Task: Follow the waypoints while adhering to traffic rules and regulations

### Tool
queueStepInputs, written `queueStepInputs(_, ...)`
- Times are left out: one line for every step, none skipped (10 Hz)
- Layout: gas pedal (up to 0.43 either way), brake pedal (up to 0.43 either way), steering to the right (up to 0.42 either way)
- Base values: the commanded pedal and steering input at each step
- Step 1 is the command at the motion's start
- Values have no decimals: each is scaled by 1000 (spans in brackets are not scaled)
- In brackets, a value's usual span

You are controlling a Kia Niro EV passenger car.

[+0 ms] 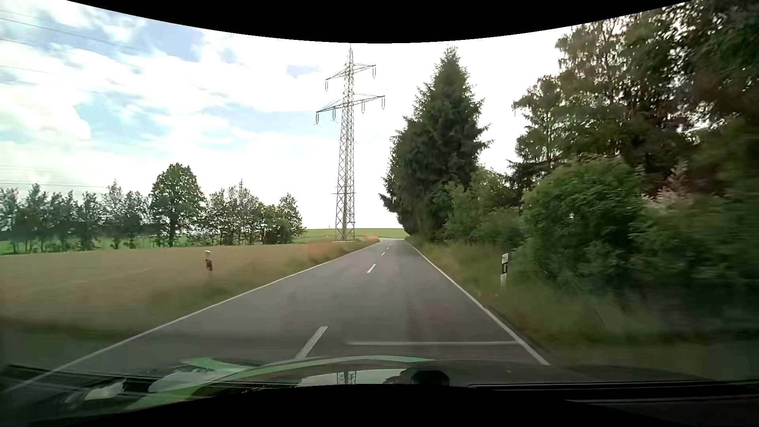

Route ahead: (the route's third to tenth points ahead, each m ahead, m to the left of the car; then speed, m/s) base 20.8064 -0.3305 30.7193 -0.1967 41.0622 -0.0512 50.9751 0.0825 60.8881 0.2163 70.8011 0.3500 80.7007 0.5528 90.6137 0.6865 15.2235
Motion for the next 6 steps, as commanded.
queueStepInputs(220,0,0)
queueStepInputs(209,0,-2)
queueStepInputs(189,0,-3)
queueStepInputs(189,0,-3)
queueStepInputs(189,0,-3)
queueStepInputs(189,0,-3)
